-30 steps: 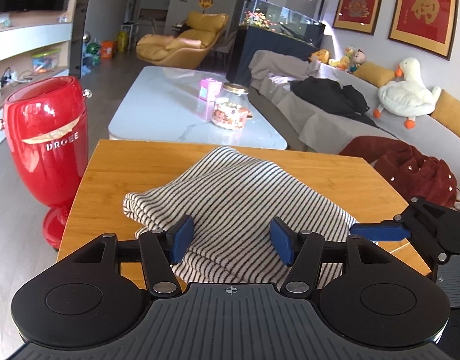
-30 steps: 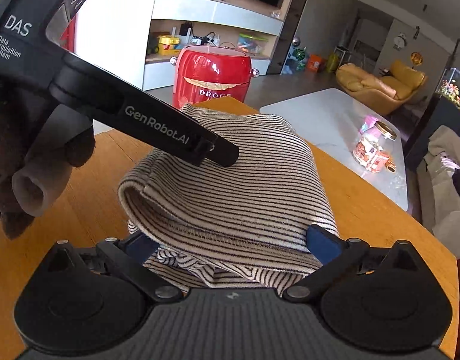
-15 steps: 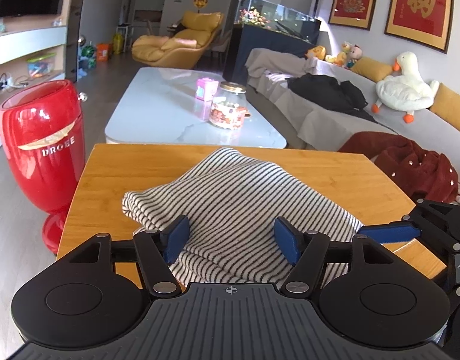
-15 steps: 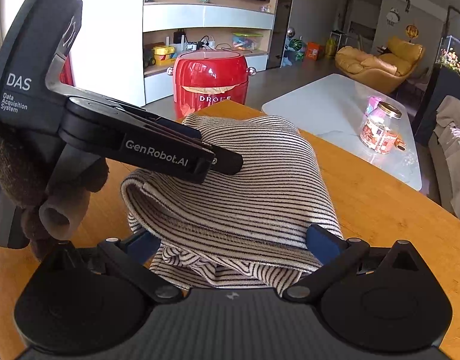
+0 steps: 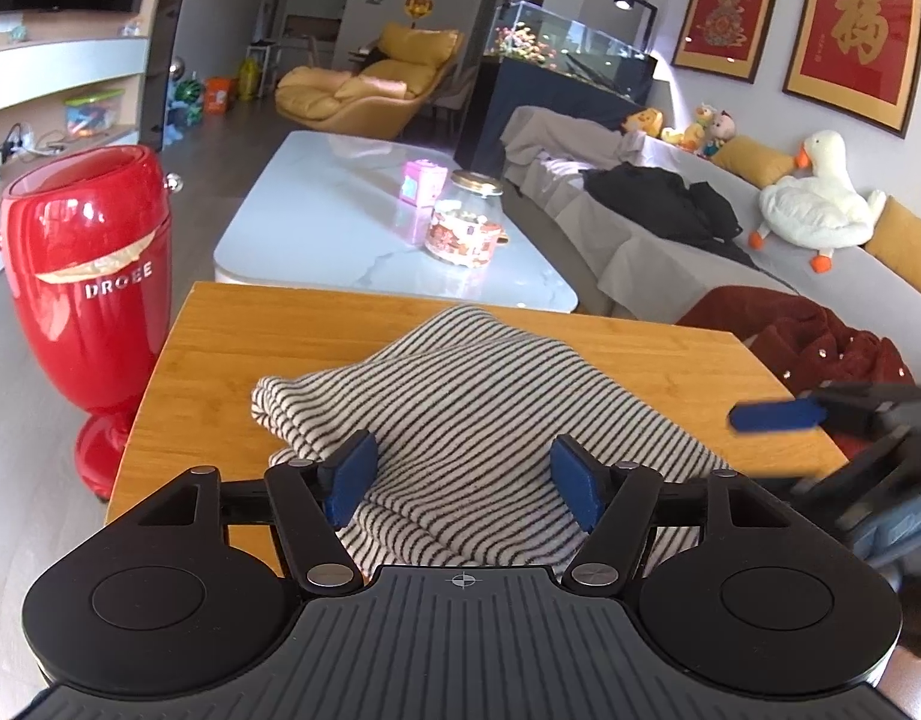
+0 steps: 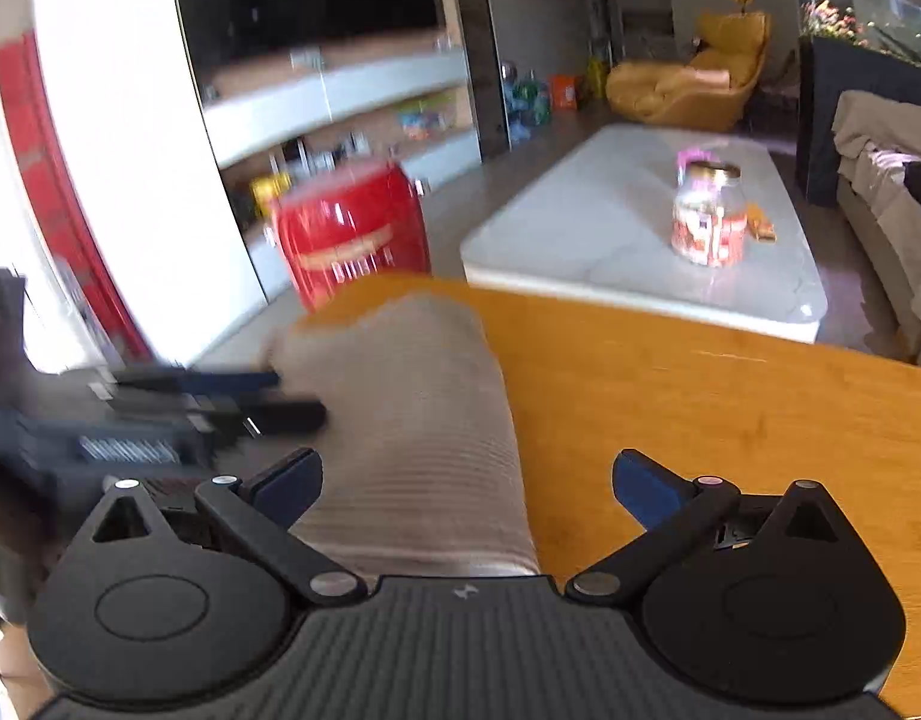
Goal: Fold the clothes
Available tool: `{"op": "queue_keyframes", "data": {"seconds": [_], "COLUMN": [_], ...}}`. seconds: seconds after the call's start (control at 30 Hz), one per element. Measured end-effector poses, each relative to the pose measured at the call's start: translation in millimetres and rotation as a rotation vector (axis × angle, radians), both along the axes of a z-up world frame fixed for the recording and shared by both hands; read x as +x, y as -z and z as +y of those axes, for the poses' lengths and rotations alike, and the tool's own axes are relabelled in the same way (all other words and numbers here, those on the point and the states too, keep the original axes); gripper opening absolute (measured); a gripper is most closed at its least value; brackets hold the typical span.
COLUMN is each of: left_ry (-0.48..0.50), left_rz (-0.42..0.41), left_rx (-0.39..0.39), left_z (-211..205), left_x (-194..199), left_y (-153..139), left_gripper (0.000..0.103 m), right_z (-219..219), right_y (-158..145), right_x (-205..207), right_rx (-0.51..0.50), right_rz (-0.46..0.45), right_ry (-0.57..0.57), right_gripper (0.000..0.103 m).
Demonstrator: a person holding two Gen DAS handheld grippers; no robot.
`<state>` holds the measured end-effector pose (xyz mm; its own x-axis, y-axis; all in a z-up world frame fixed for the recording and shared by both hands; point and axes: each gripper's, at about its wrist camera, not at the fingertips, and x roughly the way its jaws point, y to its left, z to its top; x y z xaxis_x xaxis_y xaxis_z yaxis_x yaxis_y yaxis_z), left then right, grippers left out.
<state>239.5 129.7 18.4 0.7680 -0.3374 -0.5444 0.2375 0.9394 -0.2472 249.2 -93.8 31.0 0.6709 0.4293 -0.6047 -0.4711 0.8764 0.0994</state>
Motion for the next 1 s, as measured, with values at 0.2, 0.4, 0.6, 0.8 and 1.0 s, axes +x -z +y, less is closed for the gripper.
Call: {"op": "queue_keyframes", "data": {"seconds": [0.2, 0.4, 0.6, 0.8, 1.0], "left_ry": [0.003, -0.062, -0.019, -0.012, -0.032], "left_rz": [0.004, -0.036, 0.005, 0.01, -0.044], "left_rx": [-0.001, 0.063, 0.042, 0.018, -0.011], "left_z": [2.7, -6.7, -13.2, -9.7, -1.3], "left_x": [-2.4, -29.1, -61.1, -63.6, -81.5], "left_y": [-0.5, -14.9, -1.6, 8.0, -14.5], "left_gripper": [0.071, 0.073, 0.064, 0.065, 0.059], "right_z": [0.0, -17.7, -32.9, -8.2, 53.0], "right_y": [21.7, 29.6, 4.1, -46.3, 8.0], "right_x": [2.1, 12.8, 10.4, 40.1, 89.3], "right_rx": [0.011, 0.121, 0.143, 0.068, -0.16], "right_rz": [0.046, 0.143, 0.077, -0.117, -0.021], "right_ry": [0.034, 0.034, -0.007, 0.002, -0.001], "right_gripper": [0.103, 0.103, 0.103, 0.103, 0.103]}}
